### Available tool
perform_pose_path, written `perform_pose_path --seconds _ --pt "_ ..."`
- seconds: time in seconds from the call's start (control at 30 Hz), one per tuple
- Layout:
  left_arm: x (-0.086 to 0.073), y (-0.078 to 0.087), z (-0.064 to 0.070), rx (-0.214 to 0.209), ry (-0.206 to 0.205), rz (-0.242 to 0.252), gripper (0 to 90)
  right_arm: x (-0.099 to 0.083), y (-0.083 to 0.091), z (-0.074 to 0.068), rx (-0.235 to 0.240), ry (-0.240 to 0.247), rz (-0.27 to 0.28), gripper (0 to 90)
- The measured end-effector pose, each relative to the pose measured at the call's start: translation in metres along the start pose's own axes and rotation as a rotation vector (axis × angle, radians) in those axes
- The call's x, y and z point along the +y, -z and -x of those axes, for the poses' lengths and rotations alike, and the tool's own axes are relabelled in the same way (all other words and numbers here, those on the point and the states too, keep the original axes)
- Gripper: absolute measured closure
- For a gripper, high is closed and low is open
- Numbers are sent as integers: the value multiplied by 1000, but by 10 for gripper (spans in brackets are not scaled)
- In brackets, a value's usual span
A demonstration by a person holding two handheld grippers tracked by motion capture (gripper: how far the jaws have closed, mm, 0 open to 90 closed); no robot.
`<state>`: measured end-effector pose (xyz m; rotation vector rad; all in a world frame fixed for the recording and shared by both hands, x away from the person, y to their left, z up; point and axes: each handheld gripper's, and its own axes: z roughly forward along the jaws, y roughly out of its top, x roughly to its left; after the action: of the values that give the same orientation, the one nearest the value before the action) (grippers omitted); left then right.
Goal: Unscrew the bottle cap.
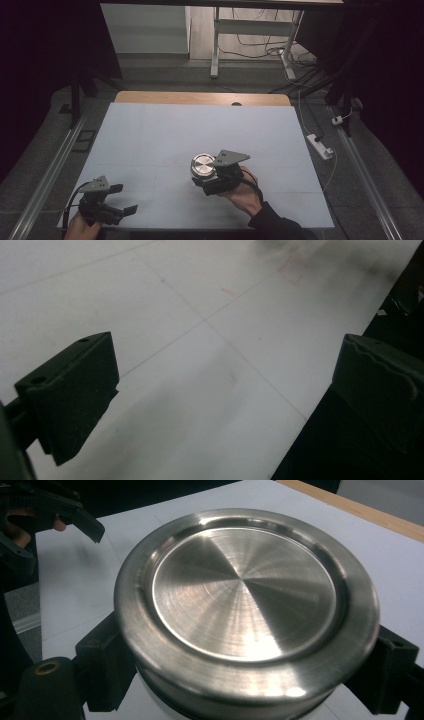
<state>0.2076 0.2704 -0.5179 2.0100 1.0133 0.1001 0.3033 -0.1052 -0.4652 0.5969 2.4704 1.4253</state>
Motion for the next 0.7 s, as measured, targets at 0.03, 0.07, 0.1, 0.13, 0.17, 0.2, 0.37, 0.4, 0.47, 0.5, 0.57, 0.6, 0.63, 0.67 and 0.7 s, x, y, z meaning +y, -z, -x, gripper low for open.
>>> perform_pose_path --seconds 0.03,0.07,0.1,0.13,0.17,0.2,0.37,0.4,0.47,0.5,0.57,0.6,0.63,0.67,0.7 --pt "4 -1 2 2 -23 7 0 0 0 0 0 -1 0 142" --pt "4 -1 2 2 -23 7 0 0 0 -1 0 -1 0 142" --pt "8 -2 4 9 -49 22 0 0 0 -1 2 -1 2 142" --pt "10 -3 5 10 -60 32 0 0 0 -1 4 -1 4 142" --pt "10 -3 5 10 -60 32 0 0 0 -1 6 -3 4 142" --pt "13 -3 6 8 -75 43 0 0 0 -1 9 -1 6 142" --pt "32 -12 12 1 -133 106 0 1 1 -3 18 -1 5 142" --pt "32 -12 12 1 -133 106 0 1 1 -3 19 4 5 142" --pt "40 -15 14 -18 -130 93 10 1 1 -4 19 5 3 142" --pt "44 -17 15 -33 -128 81 18 1 1 -4 20 6 4 142" --pt "52 -22 17 -66 -139 78 22 1 1 -4 20 6 5 142" --pt "59 -26 20 -89 -158 80 22 1 1 -4 18 6 2 142" --pt "63 -28 21 -93 -169 80 22 1 1 -4 19 6 2 142" --pt "63 -28 21 -93 -169 80 22 1 1 -3 21 7 4 142" --pt "67 -31 22 -99 -182 79 22 1 1 -4 20 7 3 142"
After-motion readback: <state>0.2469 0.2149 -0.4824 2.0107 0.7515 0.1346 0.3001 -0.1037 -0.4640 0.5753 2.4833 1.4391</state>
